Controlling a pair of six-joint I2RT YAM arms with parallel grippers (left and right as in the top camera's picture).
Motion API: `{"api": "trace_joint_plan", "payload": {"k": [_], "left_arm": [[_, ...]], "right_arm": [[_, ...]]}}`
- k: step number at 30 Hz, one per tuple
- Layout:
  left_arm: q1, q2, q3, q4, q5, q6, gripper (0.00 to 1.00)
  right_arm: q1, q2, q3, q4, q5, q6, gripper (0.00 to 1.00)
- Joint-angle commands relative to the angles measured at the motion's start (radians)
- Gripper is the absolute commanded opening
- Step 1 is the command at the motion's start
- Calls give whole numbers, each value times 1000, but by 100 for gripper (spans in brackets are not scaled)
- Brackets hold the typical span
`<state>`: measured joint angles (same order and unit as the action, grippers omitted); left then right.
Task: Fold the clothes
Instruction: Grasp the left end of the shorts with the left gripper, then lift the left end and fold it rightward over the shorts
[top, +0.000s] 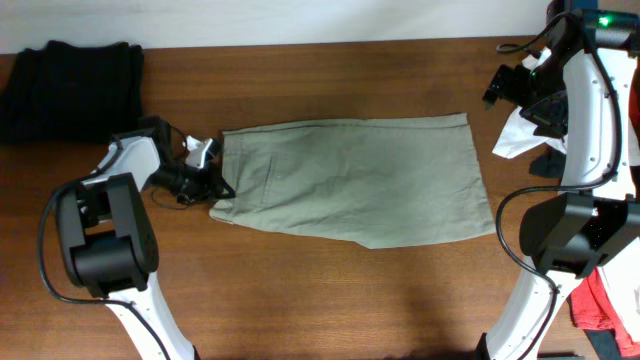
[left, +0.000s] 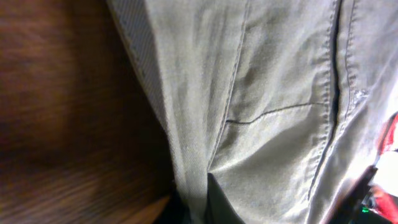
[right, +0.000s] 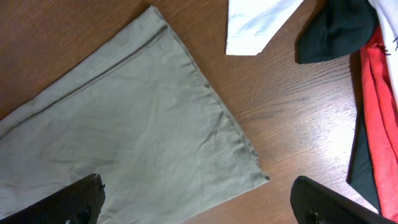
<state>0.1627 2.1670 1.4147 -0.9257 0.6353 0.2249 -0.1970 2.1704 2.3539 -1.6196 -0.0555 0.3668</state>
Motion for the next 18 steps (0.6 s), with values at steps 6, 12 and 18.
{"api": "trace_joint_plan", "payload": {"k": [6,12,18], "left_arm": [[147,25,20,-32,-67,-113,1],[238,15,165,-188,-166,-112,1],[216,12,400,-410,-237,-112,1]], "right_arm": [[-6,4,-2,0,12,5,99],[-6,4,-2,0,12,5,99],[-6,4,-2,0,12,5,99]]}}
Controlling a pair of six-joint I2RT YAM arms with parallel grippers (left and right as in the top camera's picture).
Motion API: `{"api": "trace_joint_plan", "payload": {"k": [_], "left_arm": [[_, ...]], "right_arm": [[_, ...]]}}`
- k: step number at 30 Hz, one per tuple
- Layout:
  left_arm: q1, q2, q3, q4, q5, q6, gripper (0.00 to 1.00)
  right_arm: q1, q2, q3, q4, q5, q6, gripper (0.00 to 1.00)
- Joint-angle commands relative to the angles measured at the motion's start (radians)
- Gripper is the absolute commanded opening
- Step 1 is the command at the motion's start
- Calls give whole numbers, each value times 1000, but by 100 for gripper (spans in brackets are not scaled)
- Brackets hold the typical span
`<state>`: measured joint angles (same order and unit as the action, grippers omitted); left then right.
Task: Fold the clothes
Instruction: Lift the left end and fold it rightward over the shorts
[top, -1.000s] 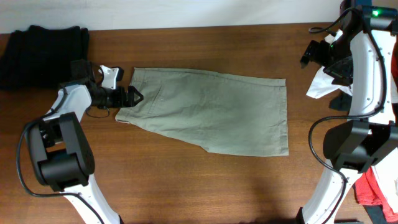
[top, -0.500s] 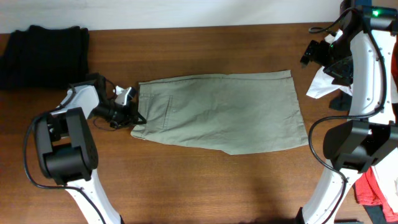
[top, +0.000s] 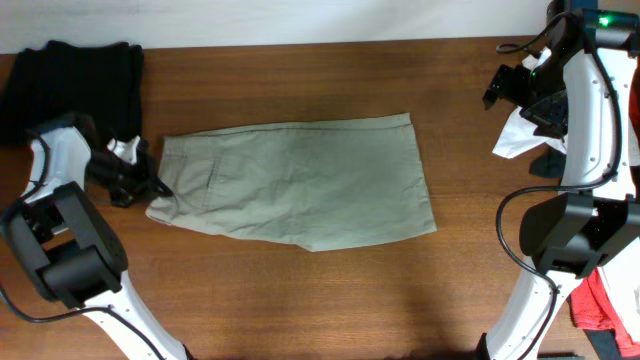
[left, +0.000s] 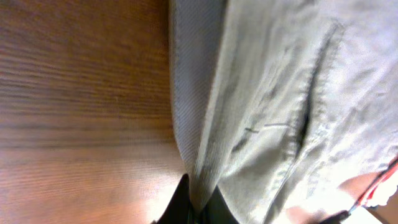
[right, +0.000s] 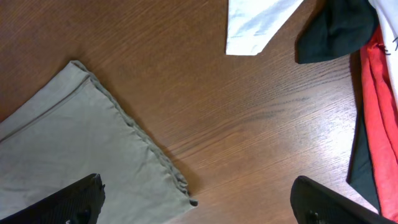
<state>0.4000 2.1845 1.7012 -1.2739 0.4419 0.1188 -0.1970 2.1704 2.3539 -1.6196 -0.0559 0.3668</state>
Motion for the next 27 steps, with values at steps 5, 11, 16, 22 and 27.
{"api": "trace_joint_plan", "payload": {"k": [5,11,16,22,27], "left_arm": [[-77,-56,293,-197,-47,-21,1],[-194,-185,386,-288,-151,-79,1],[-337,-313,388,-269,-151,-100,1],[-549,-388,388,-192,-151,-111,0],[-701,-319,388,-121,-149,-179,0]], "right_arm": [[-6,4,-2,0,13,5,99],[-6,4,-2,0,13,5,99],[-6,4,-2,0,13,5,99],[-6,4,-2,0,12,5,99],[-6,4,-2,0,13,5,99]]}}
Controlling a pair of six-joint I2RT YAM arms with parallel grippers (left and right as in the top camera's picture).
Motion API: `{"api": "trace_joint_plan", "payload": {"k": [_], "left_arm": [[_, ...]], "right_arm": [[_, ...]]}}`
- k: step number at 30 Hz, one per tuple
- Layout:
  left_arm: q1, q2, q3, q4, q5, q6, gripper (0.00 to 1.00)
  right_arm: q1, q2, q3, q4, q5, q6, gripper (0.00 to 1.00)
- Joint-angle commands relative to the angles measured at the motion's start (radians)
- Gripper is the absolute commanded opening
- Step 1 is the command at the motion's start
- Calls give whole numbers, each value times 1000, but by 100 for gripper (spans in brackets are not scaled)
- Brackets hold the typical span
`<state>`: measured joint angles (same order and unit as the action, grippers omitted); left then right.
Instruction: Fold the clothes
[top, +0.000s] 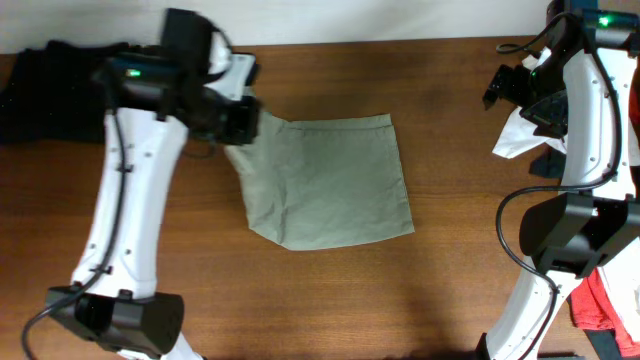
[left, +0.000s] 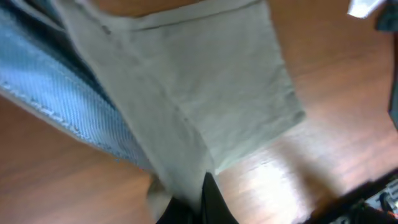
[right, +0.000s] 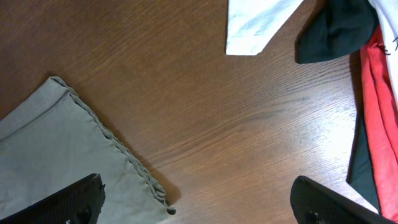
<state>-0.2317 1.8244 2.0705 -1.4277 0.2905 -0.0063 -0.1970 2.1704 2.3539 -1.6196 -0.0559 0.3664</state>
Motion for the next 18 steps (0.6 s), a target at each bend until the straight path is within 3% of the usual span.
{"api": "trace_joint_plan", "payload": {"k": [1,18], "left_arm": [[-93,58,18,43,5,-59,0],[-375,384,18,327,99,-95,1]], "right_arm": [[-6,4,-2,0,13,6,99],[-6,4,-2,0,12,6,99]]}}
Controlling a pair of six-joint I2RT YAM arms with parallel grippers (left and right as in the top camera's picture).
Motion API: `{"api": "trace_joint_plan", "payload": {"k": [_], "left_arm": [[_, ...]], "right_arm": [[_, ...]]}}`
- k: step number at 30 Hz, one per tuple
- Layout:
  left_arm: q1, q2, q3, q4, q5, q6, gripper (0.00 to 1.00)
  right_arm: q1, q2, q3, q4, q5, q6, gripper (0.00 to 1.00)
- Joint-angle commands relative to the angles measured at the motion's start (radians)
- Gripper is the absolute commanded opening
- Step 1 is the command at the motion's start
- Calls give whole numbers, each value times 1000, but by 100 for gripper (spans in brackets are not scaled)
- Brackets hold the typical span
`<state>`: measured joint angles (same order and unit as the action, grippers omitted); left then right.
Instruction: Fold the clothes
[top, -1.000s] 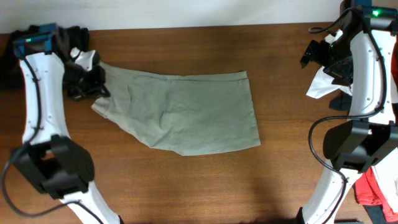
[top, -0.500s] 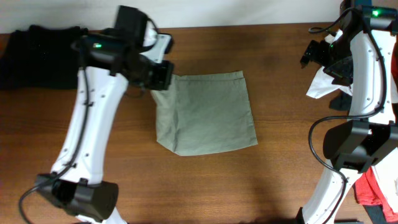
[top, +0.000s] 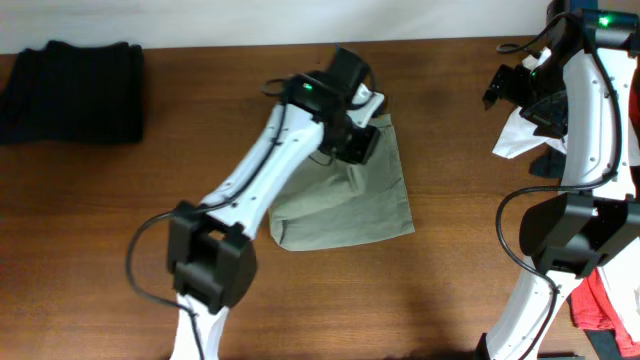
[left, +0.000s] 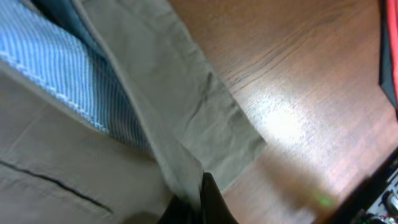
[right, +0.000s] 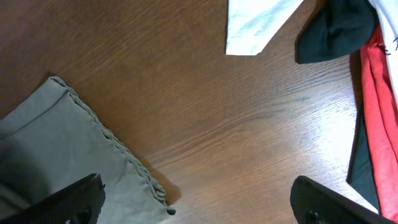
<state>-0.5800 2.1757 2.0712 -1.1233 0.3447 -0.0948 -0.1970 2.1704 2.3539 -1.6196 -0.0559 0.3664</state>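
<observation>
Olive-green trousers (top: 345, 205) lie folded near the table's middle. My left gripper (top: 352, 140) hangs over their far right part, shut on the waistband end, which it holds doubled over the leg end. In the left wrist view its fingers (left: 210, 202) pinch the olive cloth (left: 186, 93), and blue-striped lining (left: 56, 59) shows inside. My right gripper (right: 196, 196) stands open and empty above the table at the far right, just beyond the trousers' hem corner (right: 68, 149).
A black folded pile (top: 70, 85) sits at the far left corner. White cloth (right: 255, 22), black cloth (right: 336, 31) and red cloth (right: 379, 99) lie by the right arm's base. Bare wood table (top: 450, 280) surrounds the trousers.
My left gripper, still shut on the waistband, was over the trousers' left end and is now over their right end. The waistband part now lies doubled over the legs. The right arm stayed put.
The trousers lay stretched out long, my left gripper shut on the waistband at their left end. Then they lay further left. Then the waistband was held up at the back and the cloth looked shorter. Now it is held over the hem end.
</observation>
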Motion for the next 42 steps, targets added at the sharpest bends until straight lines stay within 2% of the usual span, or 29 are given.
{"api": "trace_joint_plan", "payload": {"k": [1,13,24,26,28,29,30,31,32,36,40,42], "left_arm": [[-35,35,16,29,44,-6,0],[-99,102,7,127,53,-7,1],[-102,185,7,218,64,-53,1],[-104,185,7,246,63,-72,38],[-104,185,7,254,63,-72,53],[-104,185,7,256,64,-73,73],[-103,185,8,256,66,-73,87],[-100,184,11,256,84,-73,87],[-96,184,15,256,106,-72,93],[-55,174,66,219,194,-72,95],[29,164,147,89,162,-68,94],[91,164,179,-2,92,-68,94]], "right_arm": [[-6,4,-2,0,13,6,99],[-6,4,-2,0,12,6,99],[-6,4,-2,0,13,6,99],[-6,4,-2,0,13,6,99],[-6,4,-2,0,12,6,99],[-6,4,-2,0,12,6,99],[-6,4,-2,0,13,6,99],[-6,4,-2,0,13,6,99],[-6,4,-2,0,12,6,99],[-6,4,-2,0,13,6,99],[-6,4,-2,0,13,6,99],[-6,4,-2,0,12,6,99]]}}
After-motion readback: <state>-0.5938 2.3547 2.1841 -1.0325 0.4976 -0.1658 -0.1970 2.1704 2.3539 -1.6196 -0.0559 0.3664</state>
